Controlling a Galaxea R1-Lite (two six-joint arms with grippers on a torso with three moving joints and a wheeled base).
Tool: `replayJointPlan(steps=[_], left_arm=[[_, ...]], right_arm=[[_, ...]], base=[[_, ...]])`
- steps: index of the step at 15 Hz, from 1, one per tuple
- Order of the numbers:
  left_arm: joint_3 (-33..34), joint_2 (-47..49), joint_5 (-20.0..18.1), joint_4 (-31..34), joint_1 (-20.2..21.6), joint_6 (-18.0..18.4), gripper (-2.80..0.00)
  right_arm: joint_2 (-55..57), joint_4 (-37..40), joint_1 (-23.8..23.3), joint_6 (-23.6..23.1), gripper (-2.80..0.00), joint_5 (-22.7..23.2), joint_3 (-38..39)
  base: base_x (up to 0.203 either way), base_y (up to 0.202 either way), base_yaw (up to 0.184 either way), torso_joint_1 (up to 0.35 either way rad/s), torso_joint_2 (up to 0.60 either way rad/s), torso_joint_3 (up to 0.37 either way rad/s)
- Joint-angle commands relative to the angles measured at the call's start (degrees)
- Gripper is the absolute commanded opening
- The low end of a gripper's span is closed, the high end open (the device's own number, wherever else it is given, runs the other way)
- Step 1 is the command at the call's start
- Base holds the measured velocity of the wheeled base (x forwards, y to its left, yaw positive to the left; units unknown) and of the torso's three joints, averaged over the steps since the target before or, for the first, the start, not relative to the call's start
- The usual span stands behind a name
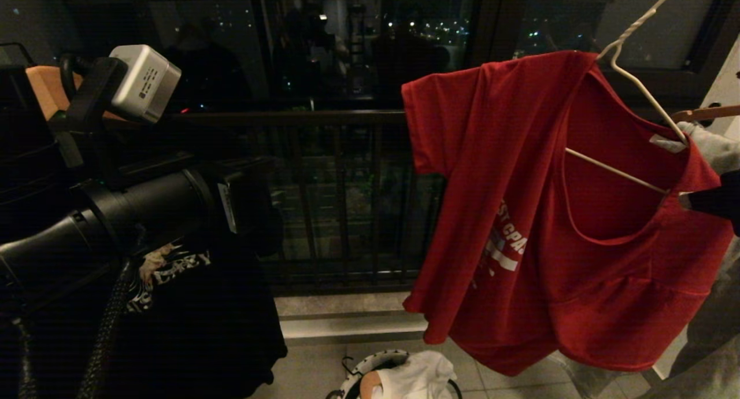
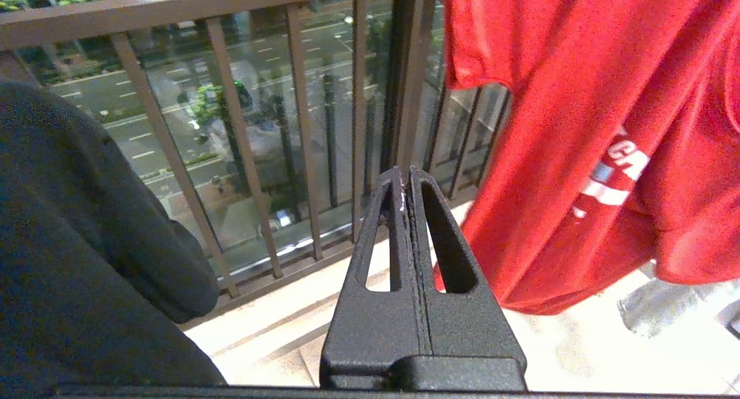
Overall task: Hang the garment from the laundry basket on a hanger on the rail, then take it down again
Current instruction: Take the clothes off the clothes rack
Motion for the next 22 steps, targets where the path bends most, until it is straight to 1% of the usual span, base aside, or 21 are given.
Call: replayJointPlan(steps=[1, 3, 7, 10, 12, 14, 15, 22], left_arm=[[-0.07, -0.34, 0.04, -0.17, 0.02, -0.02, -2.80], [0.01, -0.42, 0.04, -0.16, 0.02, -0.02, -2.80], [0.01, -0.78, 0.04, -0.17, 0.02, -0.02, -2.80], [0.01, -1.01, 0.04, -0.14, 0.02, -0.02, -2.80], [0.10, -1.13, 0.04, -0.08, -0.07, -0.02, -2.80], [0.10, -1.04, 0.04, -0.11, -0.02, -0.02, -2.80], [0.10, -1.13, 0.04, -0.08, -0.07, -0.02, -2.80], [0.10, -1.13, 0.04, -0.17, -0.07, 0.07, -2.80]], right_arm=[[1.79, -0.23, 0.42, 0.11, 0.00, -2.22, -0.07], [2.32, -1.98, 0.42, -0.03, 0.00, -5.98, -0.08], [2.51, -4.60, -0.17, -0.90, 0.00, -10.47, 0.01], [2.33, -6.46, -2.62, -3.26, 0.00, -11.30, -0.03], [1.96, -6.38, -3.83, -3.57, 0.00, -11.30, 0.41], [1.82, -6.29, -4.06, -3.88, 0.00, -11.39, 1.36], [1.81, -6.29, -4.09, -4.27, -2.80, -11.39, 1.75], [2.69, -6.46, -4.33, -4.80, -2.80, -11.39, 1.88]], base=[[0.000, 0.000, 0.000, 0.000, 0.00, 0.000], [0.000, 0.000, 0.000, 0.000, 0.00, 0.000], [0.000, 0.000, 0.000, 0.000, 0.00, 0.000], [0.000, 0.000, 0.000, 0.000, 0.00, 0.000], [0.000, 0.000, 0.000, 0.000, 0.00, 0.000], [0.000, 0.000, 0.000, 0.000, 0.00, 0.000], [0.000, 0.000, 0.000, 0.000, 0.00, 0.000], [0.000, 0.000, 0.000, 0.000, 0.00, 0.000]])
